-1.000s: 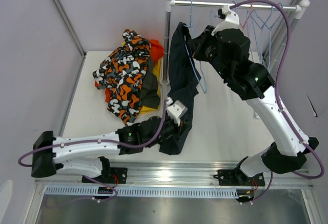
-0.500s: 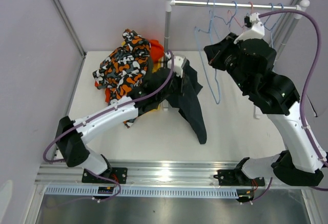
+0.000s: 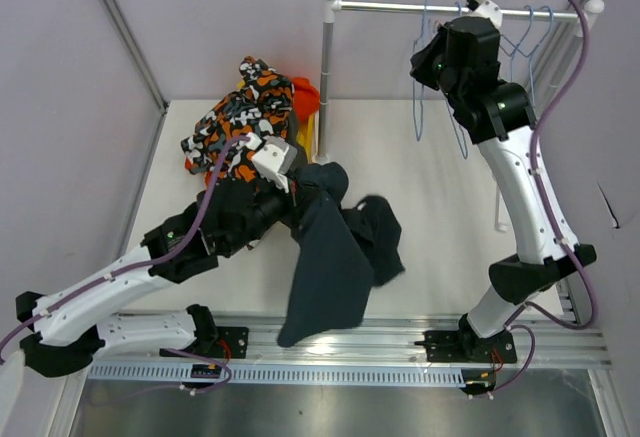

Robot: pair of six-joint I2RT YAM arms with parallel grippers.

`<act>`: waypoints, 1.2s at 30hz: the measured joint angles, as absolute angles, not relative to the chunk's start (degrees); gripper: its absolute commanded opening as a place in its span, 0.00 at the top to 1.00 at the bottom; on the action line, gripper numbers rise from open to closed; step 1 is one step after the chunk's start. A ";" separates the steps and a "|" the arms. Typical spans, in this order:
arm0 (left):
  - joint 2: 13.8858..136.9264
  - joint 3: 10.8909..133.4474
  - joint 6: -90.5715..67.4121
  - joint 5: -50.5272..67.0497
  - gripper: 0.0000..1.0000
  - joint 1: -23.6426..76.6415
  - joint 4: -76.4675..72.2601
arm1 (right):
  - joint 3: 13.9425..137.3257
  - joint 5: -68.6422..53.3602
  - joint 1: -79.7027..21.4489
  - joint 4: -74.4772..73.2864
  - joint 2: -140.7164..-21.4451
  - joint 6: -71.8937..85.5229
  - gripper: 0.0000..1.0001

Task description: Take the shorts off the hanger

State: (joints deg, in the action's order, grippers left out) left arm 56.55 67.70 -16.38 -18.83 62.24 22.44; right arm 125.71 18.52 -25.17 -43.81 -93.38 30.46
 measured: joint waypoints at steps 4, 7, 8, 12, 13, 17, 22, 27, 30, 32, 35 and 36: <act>56.16 69.67 -14.96 -20.93 1.00 61.17 23.97 | 125.62 15.79 -24.80 -43.94 -96.79 31.11 1.00; 58.30 70.83 -14.02 -20.84 1.00 59.29 25.04 | 123.17 14.33 -24.93 -43.48 -96.51 31.77 1.00; 59.20 71.57 -13.43 -20.62 1.00 58.28 25.80 | 120.97 14.02 -24.97 -42.09 -95.57 31.97 1.00; 63.77 78.74 -11.05 -18.63 1.00 51.27 28.80 | 111.68 13.19 -24.97 -39.38 -90.17 32.91 1.00; 65.36 81.93 -10.35 -17.45 1.00 48.53 29.56 | 109.73 12.93 -24.97 -38.68 -88.62 33.08 0.97; 74.04 97.76 -7.90 -14.39 1.00 37.28 31.22 | 103.46 12.10 -25.02 -37.10 -82.83 34.50 0.20; 92.31 127.00 -6.11 -9.19 1.00 22.96 34.63 | 94.85 11.22 -25.06 -36.01 -77.01 34.81 0.08; 107.50 142.67 -5.98 -7.75 0.93 13.08 29.91 | 87.20 10.96 -25.02 -35.99 -73.78 35.00 0.01; 111.02 136.16 -5.69 -9.30 0.60 11.77 26.52 | 84.42 10.83 -24.99 -36.16 -72.10 35.03 0.01; 114.89 132.86 -6.66 -10.37 0.14 11.70 26.76 | 83.61 10.83 -24.99 -36.18 -70.87 35.03 0.01; 122.10 130.28 -8.99 -10.76 0.01 11.70 30.09 | 82.46 11.09 -24.99 -36.14 -68.10 35.03 0.01; 123.59 128.31 -9.65 -10.72 0.01 11.70 31.51 | 82.11 11.16 -24.99 -36.14 -67.09 35.03 0.01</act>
State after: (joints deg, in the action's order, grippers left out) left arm 123.59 128.31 -9.65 -10.72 11.70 31.51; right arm 82.11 11.16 -24.99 -36.14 -67.09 35.03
